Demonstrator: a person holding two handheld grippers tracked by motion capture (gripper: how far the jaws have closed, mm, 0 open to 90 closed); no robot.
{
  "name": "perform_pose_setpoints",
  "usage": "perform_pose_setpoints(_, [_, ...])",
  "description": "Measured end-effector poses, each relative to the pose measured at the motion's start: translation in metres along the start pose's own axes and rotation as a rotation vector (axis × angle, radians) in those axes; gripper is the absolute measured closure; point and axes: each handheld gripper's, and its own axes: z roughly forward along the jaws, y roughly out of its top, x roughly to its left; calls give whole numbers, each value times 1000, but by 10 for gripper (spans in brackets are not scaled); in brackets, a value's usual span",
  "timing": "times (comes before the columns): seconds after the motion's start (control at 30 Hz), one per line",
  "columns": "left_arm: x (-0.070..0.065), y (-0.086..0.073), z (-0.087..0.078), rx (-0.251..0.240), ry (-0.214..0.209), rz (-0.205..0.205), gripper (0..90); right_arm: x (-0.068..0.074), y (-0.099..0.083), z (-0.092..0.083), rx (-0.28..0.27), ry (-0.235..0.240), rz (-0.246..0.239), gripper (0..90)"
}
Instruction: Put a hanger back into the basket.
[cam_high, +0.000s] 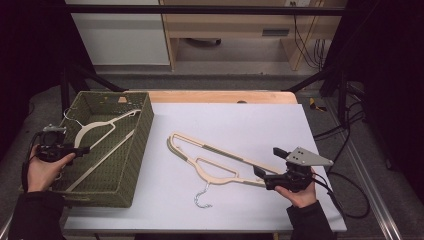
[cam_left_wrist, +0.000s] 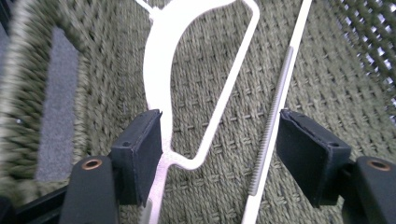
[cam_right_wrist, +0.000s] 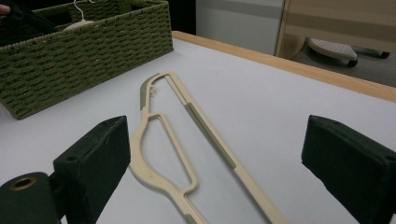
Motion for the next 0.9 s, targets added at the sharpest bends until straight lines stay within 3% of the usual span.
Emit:
perform_pose_setpoints(0.07, [-2, 2, -6, -31, -9, 11, 308, 0, 0, -1, 1, 1, 1, 86])
perform_pose_setpoints(0.17, [-12, 6, -20, -120, -35, 28, 293, 0, 1, -2, -4, 0, -1, 85])
perform_pose_setpoints(0.23, [-22, 9, -30, -178, -54, 33, 276, 0, 1, -3, -7, 0, -1, 85])
perform_pose_setpoints(0.47, [-68, 22, -65, -367, -142, 115, 200, 2, 3, -3, -15, 9, -3, 76])
perform_pose_setpoints(0.5, [-68, 22, -65, -367, -142, 115, 191, 2, 3, -3, -15, 9, -3, 76])
perform_pose_setpoints(0.57, [-89, 25, -74, -424, -177, 150, 192, 2, 3, -2, -16, 17, -5, 73])
perform_pose_setpoints(0.7, [-122, 25, -82, -491, -228, 198, 174, 3, 3, -2, -16, 19, -2, 74])
perform_pose_setpoints(0.9, [-167, 19, -76, -540, -341, 208, 117, 2, 3, -1, -22, 13, 4, 71])
